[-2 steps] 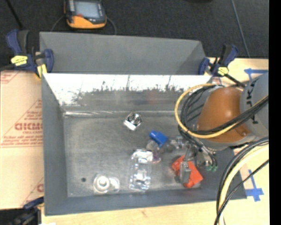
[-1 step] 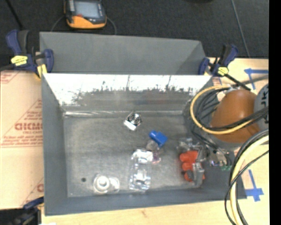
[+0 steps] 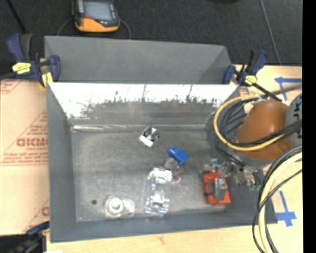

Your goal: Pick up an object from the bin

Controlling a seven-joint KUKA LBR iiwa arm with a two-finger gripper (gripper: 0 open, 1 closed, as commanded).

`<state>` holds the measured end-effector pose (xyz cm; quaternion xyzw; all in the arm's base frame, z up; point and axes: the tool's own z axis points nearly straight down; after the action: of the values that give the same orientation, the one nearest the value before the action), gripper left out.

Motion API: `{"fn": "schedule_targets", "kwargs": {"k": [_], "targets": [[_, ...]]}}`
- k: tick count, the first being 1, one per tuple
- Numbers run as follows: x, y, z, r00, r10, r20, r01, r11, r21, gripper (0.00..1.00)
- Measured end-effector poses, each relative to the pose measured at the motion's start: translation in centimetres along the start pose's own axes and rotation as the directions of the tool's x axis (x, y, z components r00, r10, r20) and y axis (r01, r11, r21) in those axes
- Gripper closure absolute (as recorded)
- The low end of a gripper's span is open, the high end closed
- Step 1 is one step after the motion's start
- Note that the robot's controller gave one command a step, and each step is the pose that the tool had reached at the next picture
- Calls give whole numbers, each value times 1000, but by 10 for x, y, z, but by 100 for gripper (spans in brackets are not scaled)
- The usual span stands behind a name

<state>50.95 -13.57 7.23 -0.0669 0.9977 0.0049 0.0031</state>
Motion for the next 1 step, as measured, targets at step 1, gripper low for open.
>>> {"fn": "schedule_targets", "kwargs": {"k": [1], "targets": [[19, 6, -79, 1000, -23, 2, 23, 1000, 13, 100]]}}
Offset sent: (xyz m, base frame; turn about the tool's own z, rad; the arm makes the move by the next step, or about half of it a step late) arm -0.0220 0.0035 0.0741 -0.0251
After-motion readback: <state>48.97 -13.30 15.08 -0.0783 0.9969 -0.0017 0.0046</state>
